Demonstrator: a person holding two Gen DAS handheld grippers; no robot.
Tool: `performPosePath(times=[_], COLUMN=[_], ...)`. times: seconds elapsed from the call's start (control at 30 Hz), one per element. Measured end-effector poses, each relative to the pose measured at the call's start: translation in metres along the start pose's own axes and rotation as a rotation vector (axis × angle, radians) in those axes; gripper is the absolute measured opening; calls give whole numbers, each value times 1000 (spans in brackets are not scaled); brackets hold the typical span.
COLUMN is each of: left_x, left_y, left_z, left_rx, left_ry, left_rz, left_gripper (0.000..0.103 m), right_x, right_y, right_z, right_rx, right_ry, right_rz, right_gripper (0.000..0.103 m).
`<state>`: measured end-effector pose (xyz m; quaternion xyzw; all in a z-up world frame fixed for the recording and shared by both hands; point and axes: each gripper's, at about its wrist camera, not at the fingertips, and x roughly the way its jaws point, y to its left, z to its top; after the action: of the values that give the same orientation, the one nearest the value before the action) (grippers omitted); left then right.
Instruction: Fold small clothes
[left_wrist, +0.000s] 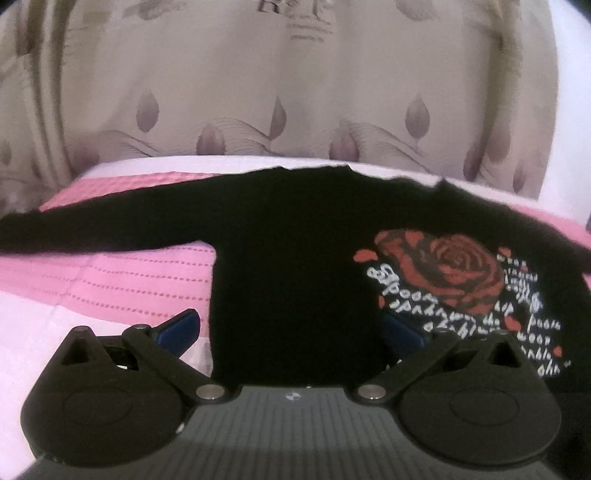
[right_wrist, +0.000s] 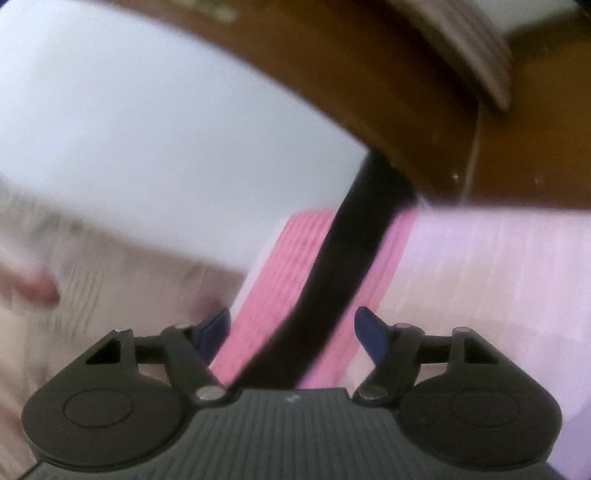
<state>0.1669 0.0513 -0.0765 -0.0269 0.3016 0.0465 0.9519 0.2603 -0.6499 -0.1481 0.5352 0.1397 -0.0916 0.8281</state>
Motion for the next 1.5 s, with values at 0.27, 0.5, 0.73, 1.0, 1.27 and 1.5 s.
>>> performPosePath(times=[0.27,0.5,0.73,1.0,1.27,1.5], left_x=[-1,5,6,6,2,-11], left_y=[-7,-6,-2,16,48,83], left_z=[-4,-4,-4,-5,1,11], left_rx=[31,25,1,-123,-251,-103], left_ry=[-6,24,35,34,34,-121], left_rz=[36,59,48,-1,-30,85], left_gripper=[103,103,103,103,103,103], right_x=[43,73,33,21,54,83], right_y=[-24,-4,19,138,259,305], right_z=[30,25,23,-8,-130,-273], right_rx=[66,-65,15,-98,-135,-140], right_ry=[-3,55,-76,11,187,377], right_rz=[-55,-224,-30,217,424,500], right_gripper=[71,13,11,11,11,11])
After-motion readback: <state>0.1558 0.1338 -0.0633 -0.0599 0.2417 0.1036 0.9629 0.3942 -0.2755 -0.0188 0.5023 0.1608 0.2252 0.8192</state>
